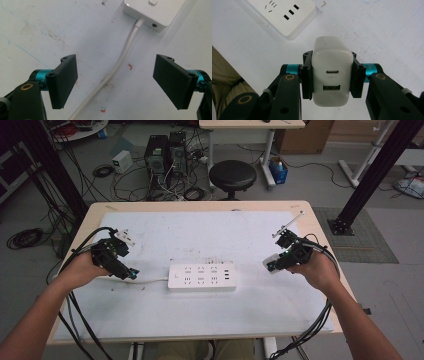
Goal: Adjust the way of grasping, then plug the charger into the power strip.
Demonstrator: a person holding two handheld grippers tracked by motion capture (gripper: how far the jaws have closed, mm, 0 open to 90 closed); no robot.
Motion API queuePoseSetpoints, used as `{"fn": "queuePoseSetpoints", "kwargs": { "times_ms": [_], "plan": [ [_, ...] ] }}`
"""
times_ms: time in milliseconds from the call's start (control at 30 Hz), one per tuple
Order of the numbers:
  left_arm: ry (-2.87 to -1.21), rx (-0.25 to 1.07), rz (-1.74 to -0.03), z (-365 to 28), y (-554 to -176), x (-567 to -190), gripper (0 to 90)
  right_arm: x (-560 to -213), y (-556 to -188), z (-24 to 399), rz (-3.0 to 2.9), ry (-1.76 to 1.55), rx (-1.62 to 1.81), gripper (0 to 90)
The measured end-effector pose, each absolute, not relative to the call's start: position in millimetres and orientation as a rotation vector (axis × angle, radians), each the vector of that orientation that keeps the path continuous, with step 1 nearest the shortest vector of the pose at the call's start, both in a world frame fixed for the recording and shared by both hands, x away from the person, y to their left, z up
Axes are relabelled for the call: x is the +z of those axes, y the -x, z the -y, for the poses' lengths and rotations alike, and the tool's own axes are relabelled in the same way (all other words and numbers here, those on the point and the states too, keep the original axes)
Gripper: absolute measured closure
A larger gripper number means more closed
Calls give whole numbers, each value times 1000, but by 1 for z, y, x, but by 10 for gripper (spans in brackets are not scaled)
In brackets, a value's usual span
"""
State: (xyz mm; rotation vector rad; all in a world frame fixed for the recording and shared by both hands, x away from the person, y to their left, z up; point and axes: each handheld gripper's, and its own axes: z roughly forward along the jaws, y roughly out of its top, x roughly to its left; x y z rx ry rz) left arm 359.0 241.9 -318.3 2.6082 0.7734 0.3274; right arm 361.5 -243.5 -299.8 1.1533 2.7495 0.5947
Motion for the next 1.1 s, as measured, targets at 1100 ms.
{"fn": "queuePoseSetpoints", "kwargs": {
  "times_ms": [1100],
  "plan": [
    [-2674,326,-711,-232,-364,-331,199,-295,-385,132,-2850,-766,582,619]
  ]
}}
